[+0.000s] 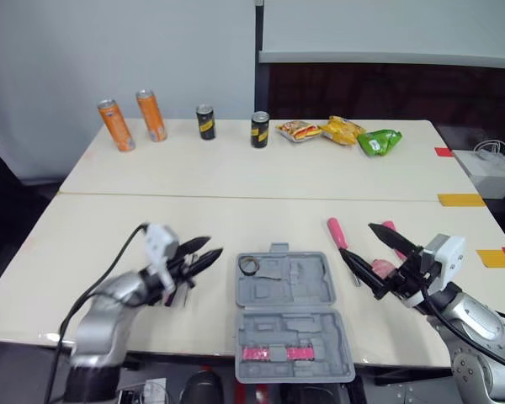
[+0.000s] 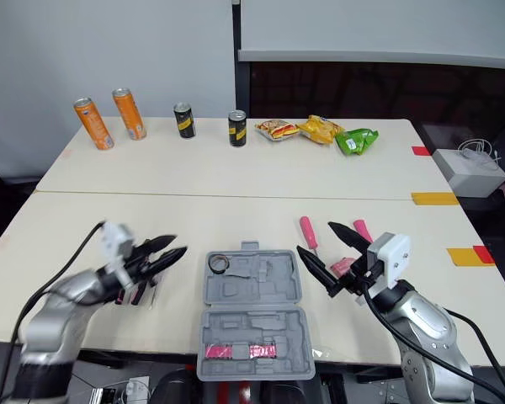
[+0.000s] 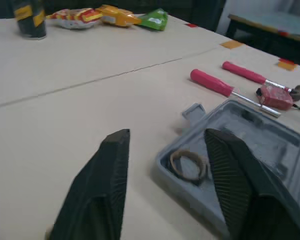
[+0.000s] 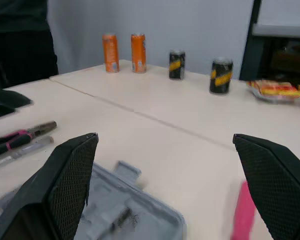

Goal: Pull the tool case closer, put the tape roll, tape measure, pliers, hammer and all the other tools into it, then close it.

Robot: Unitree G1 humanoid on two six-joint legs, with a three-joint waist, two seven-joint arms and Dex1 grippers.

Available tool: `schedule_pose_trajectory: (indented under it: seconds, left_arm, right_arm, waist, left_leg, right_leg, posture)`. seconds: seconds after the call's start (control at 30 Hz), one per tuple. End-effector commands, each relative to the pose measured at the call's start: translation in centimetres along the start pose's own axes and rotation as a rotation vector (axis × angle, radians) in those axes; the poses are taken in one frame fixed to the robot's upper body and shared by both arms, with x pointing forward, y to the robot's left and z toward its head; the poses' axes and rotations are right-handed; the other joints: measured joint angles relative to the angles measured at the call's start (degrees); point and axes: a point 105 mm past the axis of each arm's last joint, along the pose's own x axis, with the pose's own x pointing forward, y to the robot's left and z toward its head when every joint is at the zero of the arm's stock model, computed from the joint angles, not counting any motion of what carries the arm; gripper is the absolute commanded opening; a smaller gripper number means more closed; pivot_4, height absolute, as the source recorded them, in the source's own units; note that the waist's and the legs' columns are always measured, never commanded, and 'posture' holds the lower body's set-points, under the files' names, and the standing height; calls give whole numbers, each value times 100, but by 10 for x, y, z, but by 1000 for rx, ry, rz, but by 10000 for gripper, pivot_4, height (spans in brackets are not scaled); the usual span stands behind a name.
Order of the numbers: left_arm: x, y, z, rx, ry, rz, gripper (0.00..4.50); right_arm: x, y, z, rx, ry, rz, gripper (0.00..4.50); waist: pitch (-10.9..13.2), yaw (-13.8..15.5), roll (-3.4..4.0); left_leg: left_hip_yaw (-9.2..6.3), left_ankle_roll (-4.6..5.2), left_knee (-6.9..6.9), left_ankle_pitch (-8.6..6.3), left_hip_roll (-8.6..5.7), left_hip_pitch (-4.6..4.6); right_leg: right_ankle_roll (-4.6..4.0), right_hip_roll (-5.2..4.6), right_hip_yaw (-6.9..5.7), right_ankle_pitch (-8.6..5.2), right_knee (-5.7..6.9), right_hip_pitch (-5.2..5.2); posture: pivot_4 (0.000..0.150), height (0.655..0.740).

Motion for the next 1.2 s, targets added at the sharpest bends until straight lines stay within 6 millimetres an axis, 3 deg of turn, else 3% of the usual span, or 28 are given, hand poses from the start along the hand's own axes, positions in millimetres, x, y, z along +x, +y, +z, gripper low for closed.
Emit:
schedule_pose_trajectory:
  seconds: [0.03,0.1,0.3,0.4,0.53,0.63,0.77,0.9,1.03,1.13,1.2]
  left_arm:
    - [-38,-3,1,20,-10,57,38267]
    - [-66,-5,-11,-4,29,107,44732]
    - [-123,-13,-43,-59,134,202,44732]
    - [-137,-13,-52,-72,155,242,44732]
    - [-140,-14,-56,-74,160,250,44732]
    - [-133,-12,-53,-60,144,239,44732]
    - [-110,-12,-32,-49,88,155,44732]
    - [-74,-37,10,-10,42,-149,44732]
    - [-59,-53,34,32,41,-342,44732]
    - [-50,-64,49,85,51,-479,44732]
    - [-42,-67,60,113,44,-535,44732]
  right_arm:
    - [-33,-12,1,-78,38,-10,45000]
    - [-59,-17,-5,-90,95,-26,45000]
    - [-127,-24,-24,-59,221,-86,45000]
    - [-155,-27,-36,-37,266,-133,45000]
    - [-170,-31,-46,-25,293,-155,45000]
    - [-166,-31,-46,-15,287,-158,45000]
    - [-144,-33,-39,-5,254,-167,45000]
    - [-104,-32,-39,-53,357,-140,45000]
    - [-89,-48,-48,-120,509,-223,45000]
    - [-75,-51,-51,33,496,-218,45000]
    - [-69,-52,-53,34,516,-226,45000]
  waist:
    - [0,21,3]
    - [0,22,2]
    - [7,10,-15]
    - [9,14,-17]
    - [14,-16,-25]
    - [12,-29,-21]
    - [10,-17,-18]
    - [15,-2,-20]
    - [8,-12,-2]
    - [3,-24,6]
    - [3,-15,7]
  left_leg:
    - [1,4,-1,-2,-1,-2]
    - [4,13,-7,-9,-2,-3]
    - [14,-11,-31,-39,-2,11]
    - [17,-13,-35,-40,-3,25]
    - [22,-14,-38,-41,-4,35]
    - [25,-14,-40,-41,-4,40]
    - [25,-13,-40,-40,-4,44]
    - [24,-15,-40,-37,-3,80]
    - [32,-24,-40,-32,-8,117]
    - [31,-22,-40,-31,-10,124]
    - [31,1,-40,-17,-9,117]
  right_leg:
    - [1,0,1,0,-8,-1]
    - [6,-1,2,-3,-27,5]
    - [53,-1,9,-31,-52,25]
    - [66,-3,15,-38,-52,33]
    - [68,-3,24,-40,-52,37]
    - [68,-2,26,-39,-51,39]
    - [62,-2,26,-34,-47,42]
    - [36,-1,24,-19,-34,72]
    - [38,-3,33,-20,-35,108]
    - [26,-3,33,-13,-31,104]
    - [31,-2,33,-20,-14,96]
  posture:
    - [1500,7400]
    - [1500,7400]
    - [1500,7400]
    - [1500,7400]
    - [1500,7400]
    - [1500,7400]
    - [1500,7400]
    - [1500,7400]
    - [1500,7400]
    - [1500,7400]
    - [1500,7400]
